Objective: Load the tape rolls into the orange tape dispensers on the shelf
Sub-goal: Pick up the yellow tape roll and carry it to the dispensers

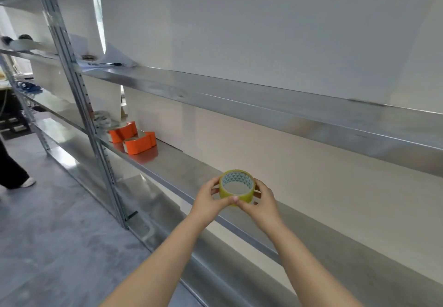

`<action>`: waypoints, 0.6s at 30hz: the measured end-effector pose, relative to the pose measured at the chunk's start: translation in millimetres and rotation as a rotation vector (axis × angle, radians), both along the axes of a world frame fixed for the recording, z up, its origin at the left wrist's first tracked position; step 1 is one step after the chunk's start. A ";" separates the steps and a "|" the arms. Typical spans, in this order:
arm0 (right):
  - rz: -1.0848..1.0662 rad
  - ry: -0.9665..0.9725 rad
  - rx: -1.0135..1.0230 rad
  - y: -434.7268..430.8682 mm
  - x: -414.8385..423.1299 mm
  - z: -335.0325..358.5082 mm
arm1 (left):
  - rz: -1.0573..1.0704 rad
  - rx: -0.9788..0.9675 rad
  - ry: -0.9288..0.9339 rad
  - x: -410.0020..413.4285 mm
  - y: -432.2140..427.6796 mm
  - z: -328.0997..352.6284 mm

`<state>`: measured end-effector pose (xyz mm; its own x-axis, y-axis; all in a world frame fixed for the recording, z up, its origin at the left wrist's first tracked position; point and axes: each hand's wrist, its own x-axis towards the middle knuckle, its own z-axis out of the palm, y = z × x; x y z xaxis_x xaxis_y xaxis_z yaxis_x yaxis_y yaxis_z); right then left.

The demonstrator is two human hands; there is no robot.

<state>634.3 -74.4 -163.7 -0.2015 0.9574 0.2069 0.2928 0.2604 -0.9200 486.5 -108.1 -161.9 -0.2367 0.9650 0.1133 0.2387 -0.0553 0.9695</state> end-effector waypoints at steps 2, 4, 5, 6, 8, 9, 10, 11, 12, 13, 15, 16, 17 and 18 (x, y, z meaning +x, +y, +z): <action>0.023 -0.006 0.013 7.3 -37.1 4.2 | 0.012 0.010 -0.009 -38.4 4.1 4.4; 0.048 -0.007 0.024 14.1 -73.0 8.6 | 0.031 0.021 -0.020 -75.3 7.0 8.3; 0.060 -0.004 0.025 17.0 -90.6 9.8 | 0.046 0.025 -0.024 -93.1 8.7 9.1; 0.071 0.002 0.021 19.7 -107.1 10.2 | 0.060 0.030 -0.026 -109.8 10.4 9.2; 0.096 0.023 0.012 24.4 -138.0 9.4 | 0.082 0.047 -0.030 -141.1 13.4 6.5; 0.113 0.033 0.008 26.9 -151.7 8.2 | 0.095 0.053 -0.034 -154.8 14.8 4.3; 0.132 0.039 0.000 29.4 -164.7 6.4 | 0.109 0.054 -0.040 -167.5 16.1 1.7; 0.147 0.040 -0.011 32.3 -177.0 4.5 | 0.121 0.058 -0.049 -178.8 17.9 -1.0; 0.156 0.041 -0.021 35.6 -188.5 2.3 | 0.127 0.061 -0.063 -189.5 20.9 -4.2; 0.161 0.047 -0.029 39.8 -199.5 0.0 | 0.131 0.062 -0.078 -199.7 25.4 -7.9; 0.166 0.062 -0.033 49.1 -220.2 -4.1 | 0.137 0.057 -0.101 -218.9 35.9 -13.4; 0.169 0.064 -0.032 54.3 -229.7 -5.8 | 0.137 0.055 -0.109 -227.9 41.2 -15.0; 0.171 0.063 -0.034 60.1 -238.8 -7.9 | 0.135 0.053 -0.110 -237.0 46.6 -16.2; 0.170 0.061 -0.039 66.7 -247.4 -10.6 | 0.133 0.049 -0.105 -245.9 52.4 -17.3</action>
<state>386.9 -7.7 -174.3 -0.3495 0.9180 0.1872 0.1904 0.2652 -0.9452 240.5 -55.7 -179.2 -0.3751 0.9182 0.1273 0.1442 -0.0778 0.9865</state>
